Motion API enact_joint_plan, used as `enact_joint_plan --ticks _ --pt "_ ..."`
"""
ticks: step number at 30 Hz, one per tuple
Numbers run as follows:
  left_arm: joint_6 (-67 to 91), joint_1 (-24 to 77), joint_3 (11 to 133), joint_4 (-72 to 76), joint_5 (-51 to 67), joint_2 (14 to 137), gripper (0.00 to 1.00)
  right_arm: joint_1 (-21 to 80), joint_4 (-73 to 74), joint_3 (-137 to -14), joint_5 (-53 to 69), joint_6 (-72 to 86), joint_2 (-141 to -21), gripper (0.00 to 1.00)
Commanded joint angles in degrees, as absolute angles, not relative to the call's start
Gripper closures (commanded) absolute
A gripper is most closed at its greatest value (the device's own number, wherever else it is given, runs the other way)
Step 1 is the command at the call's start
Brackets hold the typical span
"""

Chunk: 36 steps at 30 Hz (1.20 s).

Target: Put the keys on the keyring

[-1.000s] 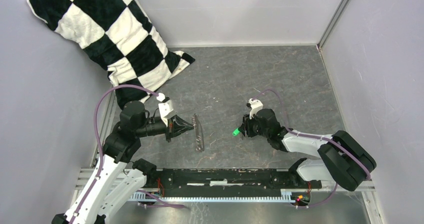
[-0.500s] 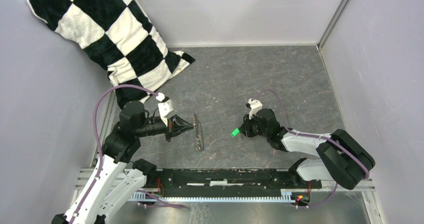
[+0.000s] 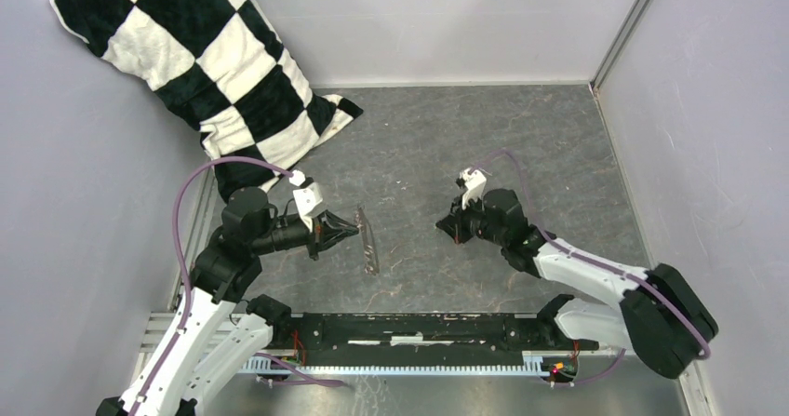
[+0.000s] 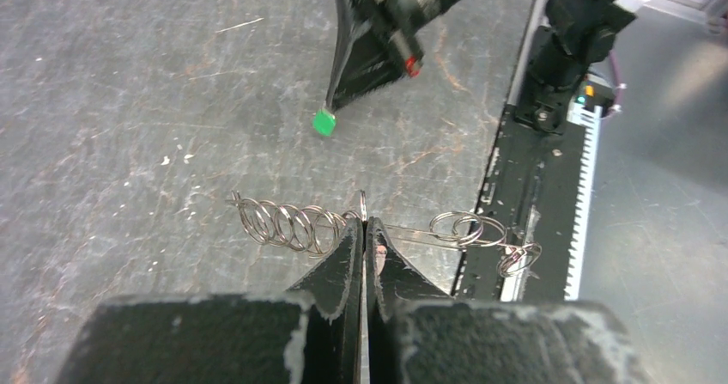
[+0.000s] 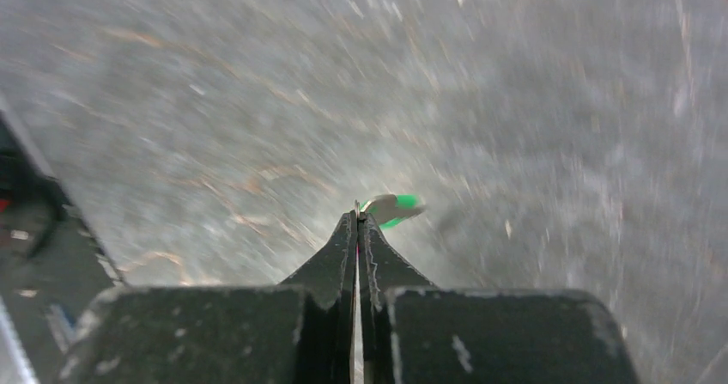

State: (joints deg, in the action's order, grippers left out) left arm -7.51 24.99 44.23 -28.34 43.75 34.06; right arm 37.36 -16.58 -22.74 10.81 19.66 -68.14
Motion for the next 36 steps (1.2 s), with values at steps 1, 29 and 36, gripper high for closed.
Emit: enact_joint_plan --ticks 1,29,36 --pt "-11.9 25.1 42.5 -24.6 38.5 33.5 0.98 37.4 -13.6 -32.2 20.5 16.6 -61.1 0.99" --pt "3.1 25.1 43.0 -21.1 49.0 34.3 0.98 59.4 0.9 -50.5 18.4 -5.8 -56.1 0.99" --pt "-12.7 25.1 44.1 -19.9 48.9 31.2 0.98 58.9 3.1 -60.3 22.2 5.9 -60.2 0.99"
